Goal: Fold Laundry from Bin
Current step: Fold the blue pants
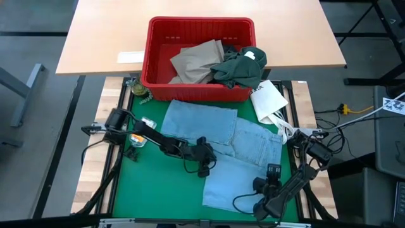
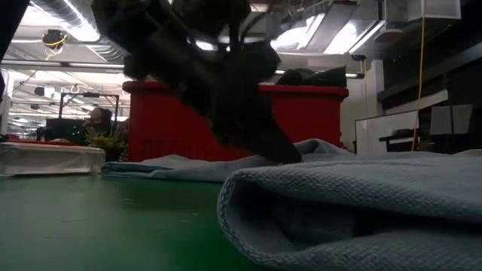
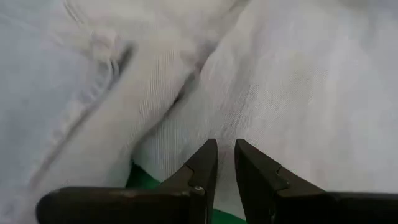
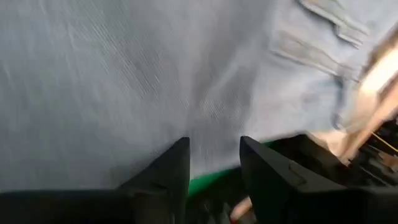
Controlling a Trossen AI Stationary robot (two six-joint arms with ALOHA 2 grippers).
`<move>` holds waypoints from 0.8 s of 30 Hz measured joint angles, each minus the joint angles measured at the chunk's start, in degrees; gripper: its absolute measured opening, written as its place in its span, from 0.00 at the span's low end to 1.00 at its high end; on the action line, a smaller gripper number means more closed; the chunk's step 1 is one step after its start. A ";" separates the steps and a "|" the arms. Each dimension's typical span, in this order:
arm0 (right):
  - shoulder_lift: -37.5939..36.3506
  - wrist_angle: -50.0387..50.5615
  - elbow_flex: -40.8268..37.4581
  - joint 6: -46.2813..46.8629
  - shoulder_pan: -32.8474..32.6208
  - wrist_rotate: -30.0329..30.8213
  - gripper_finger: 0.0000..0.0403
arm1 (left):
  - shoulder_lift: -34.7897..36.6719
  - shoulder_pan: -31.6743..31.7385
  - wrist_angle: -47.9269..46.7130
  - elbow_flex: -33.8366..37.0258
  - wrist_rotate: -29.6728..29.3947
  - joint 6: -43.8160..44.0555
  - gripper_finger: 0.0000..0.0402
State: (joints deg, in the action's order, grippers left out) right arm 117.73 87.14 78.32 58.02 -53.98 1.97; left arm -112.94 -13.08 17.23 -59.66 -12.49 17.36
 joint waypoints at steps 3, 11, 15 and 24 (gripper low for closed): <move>0.00 2.90 3.71 -0.02 0.00 0.25 0.35 | 5.81 -0.04 -4.18 -0.11 -0.04 -0.13 0.13; -0.46 2.78 12.78 -3.42 0.37 6.93 0.35 | 23.23 1.00 -23.40 -0.09 -0.08 -1.48 0.13; -0.48 2.83 16.69 -4.39 0.79 14.66 0.35 | 30.92 2.41 -30.77 -0.09 -0.19 -1.50 0.13; -0.50 2.14 20.66 -4.42 4.84 32.35 0.35 | 46.52 7.86 -43.49 -0.09 -6.78 -2.54 0.13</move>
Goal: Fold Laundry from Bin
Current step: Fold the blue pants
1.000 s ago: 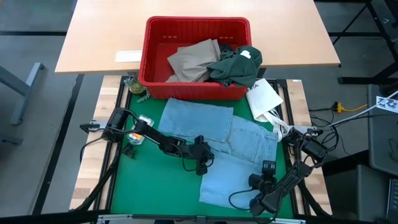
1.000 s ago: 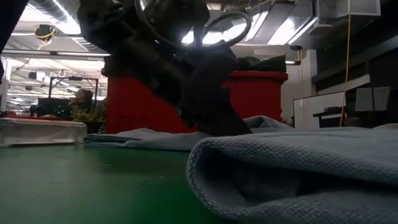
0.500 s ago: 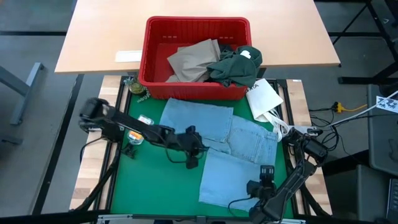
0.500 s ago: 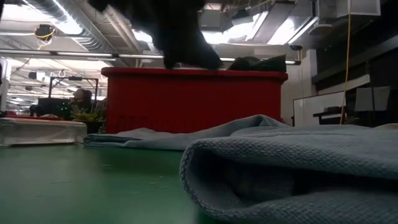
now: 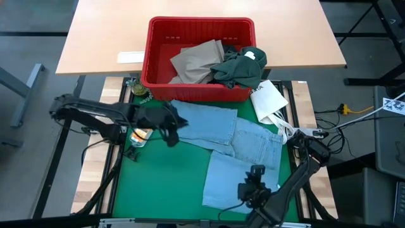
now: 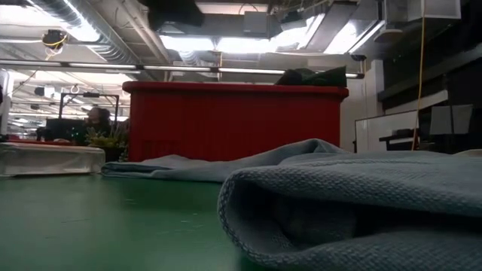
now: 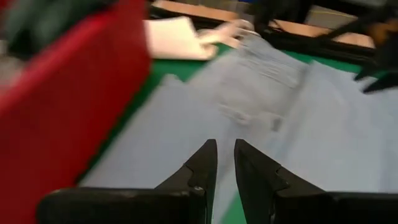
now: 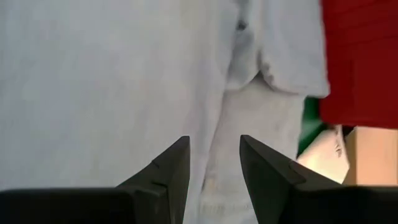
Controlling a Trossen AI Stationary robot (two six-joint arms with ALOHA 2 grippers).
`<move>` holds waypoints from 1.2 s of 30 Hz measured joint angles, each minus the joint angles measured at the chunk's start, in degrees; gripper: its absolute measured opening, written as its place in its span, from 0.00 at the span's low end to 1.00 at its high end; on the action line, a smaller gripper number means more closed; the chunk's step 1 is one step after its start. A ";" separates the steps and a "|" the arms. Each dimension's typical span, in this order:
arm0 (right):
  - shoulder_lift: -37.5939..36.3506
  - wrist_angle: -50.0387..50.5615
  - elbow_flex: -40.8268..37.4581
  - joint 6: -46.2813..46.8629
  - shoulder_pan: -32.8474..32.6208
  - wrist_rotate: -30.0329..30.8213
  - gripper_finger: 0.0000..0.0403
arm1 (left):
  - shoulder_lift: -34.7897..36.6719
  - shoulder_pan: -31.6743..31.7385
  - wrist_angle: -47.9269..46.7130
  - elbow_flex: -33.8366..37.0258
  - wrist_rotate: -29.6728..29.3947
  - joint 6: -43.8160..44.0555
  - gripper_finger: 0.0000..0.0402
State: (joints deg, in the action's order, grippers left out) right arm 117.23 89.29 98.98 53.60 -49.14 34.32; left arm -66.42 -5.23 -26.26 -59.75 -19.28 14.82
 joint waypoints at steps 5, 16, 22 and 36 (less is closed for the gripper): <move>0.00 -1.50 0.00 0.00 3.90 0.64 0.35 | 3.85 3.26 -8.60 -0.02 -3.86 -1.43 0.13; 0.00 -8.68 0.00 -5.93 10.96 -5.02 0.35 | 2.85 12.22 -23.58 -0.02 -5.87 2.53 0.34; 0.00 -9.50 0.00 -7.86 12.54 -5.47 0.35 | 0.89 17.30 -29.92 0.06 -5.07 7.80 0.45; 0.00 -10.18 0.00 -9.57 12.43 -5.48 0.35 | -4.99 24.26 -18.17 16.89 7.77 15.25 0.48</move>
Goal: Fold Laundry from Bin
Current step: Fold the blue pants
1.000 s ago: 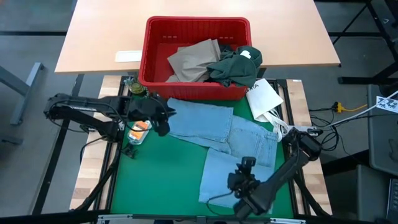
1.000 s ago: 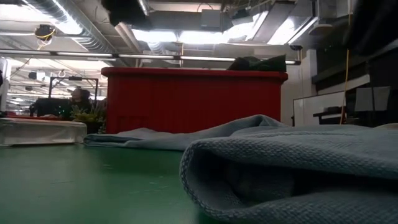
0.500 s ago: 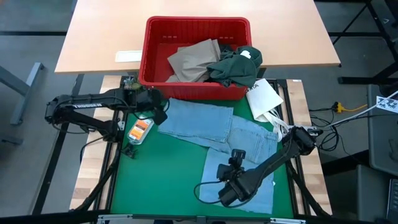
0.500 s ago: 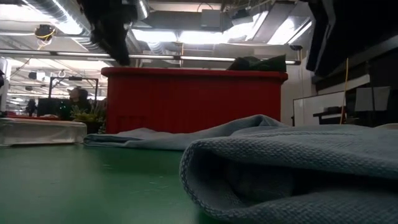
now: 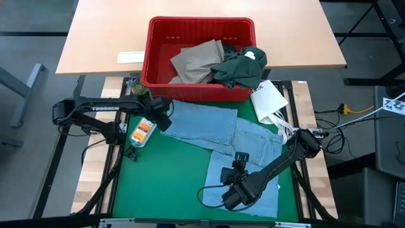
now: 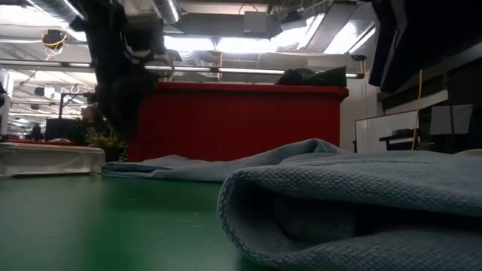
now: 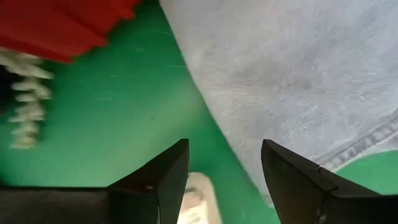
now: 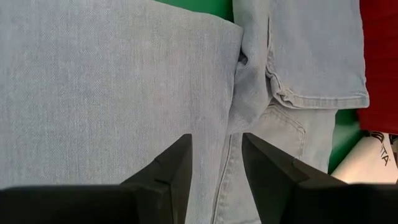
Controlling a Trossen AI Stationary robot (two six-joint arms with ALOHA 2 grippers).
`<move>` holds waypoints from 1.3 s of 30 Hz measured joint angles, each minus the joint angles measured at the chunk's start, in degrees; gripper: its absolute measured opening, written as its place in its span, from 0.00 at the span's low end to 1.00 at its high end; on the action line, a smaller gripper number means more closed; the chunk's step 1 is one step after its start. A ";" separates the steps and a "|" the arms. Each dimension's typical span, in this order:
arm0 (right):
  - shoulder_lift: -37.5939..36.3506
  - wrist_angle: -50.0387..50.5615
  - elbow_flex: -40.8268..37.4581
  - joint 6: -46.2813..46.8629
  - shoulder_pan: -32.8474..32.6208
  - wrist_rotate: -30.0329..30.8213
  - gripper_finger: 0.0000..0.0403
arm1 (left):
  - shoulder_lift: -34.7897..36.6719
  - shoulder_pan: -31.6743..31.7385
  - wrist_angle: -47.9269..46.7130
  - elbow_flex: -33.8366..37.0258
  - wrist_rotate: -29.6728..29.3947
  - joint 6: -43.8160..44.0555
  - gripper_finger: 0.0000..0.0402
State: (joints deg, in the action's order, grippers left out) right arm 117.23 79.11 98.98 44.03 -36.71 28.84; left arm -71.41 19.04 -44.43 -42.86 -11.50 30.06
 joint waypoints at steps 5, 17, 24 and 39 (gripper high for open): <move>0.00 -0.03 0.00 0.00 0.00 0.01 0.35 | -1.04 1.74 9.23 4.74 0.59 0.08 0.48; -0.02 -0.23 -0.02 -0.01 0.00 0.06 0.35 | -1.41 4.50 23.05 12.72 -0.72 4.99 0.48; -0.02 -0.22 -0.02 -0.04 0.00 1.15 0.35 | -1.41 4.99 28.06 16.21 -0.44 5.96 0.48; -0.02 -0.22 -0.02 -2.82 0.00 1.16 0.35 | -2.16 4.96 32.54 17.78 3.73 6.63 0.47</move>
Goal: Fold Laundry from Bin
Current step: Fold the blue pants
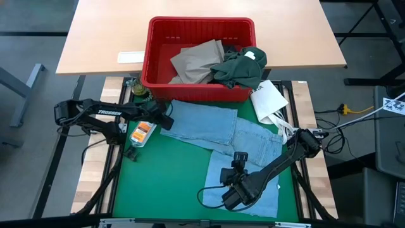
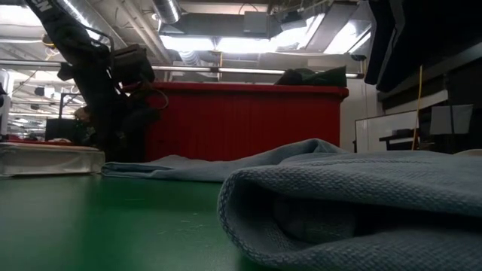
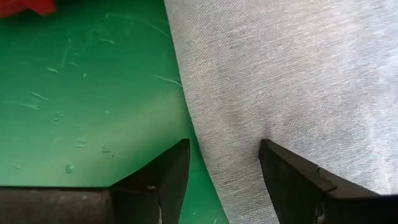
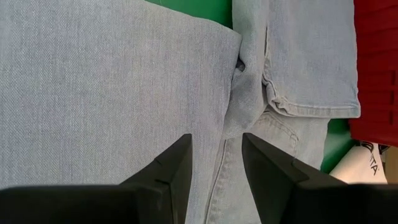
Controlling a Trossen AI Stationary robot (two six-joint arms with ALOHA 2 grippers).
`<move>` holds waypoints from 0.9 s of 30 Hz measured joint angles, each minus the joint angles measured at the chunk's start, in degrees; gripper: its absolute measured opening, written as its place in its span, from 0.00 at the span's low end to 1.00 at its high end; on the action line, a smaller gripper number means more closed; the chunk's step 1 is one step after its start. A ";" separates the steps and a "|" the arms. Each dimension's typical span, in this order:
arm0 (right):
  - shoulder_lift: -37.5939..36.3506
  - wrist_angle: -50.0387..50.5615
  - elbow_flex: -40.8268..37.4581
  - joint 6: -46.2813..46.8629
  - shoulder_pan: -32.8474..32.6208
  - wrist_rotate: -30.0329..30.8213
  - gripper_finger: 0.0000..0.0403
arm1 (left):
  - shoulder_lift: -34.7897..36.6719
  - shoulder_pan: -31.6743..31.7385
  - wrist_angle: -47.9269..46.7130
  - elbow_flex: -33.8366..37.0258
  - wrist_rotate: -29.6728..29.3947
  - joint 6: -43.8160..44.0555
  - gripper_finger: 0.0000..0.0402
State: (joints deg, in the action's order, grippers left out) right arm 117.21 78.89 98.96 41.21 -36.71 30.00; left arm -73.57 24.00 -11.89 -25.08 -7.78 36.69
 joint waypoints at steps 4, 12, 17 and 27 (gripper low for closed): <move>0.00 0.00 0.00 -0.04 0.00 0.00 0.35 | -3.13 0.01 0.81 -0.22 0.42 1.65 0.42; 0.00 0.91 -0.02 -0.78 0.00 -1.55 0.35 | -2.80 -0.12 1.19 -0.08 -0.43 1.74 0.26; 0.00 2.30 -0.02 -2.71 0.00 -1.84 0.35 | 0.53 -0.23 0.42 0.09 1.14 1.94 0.10; -0.02 9.50 1.13 -4.07 -0.02 -2.60 0.35 | 8.48 -0.21 -0.29 0.09 3.46 2.35 0.01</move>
State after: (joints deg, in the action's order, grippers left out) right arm 117.19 88.39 100.08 37.15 -36.73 27.40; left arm -65.09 23.79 -12.18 -24.99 -4.32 39.05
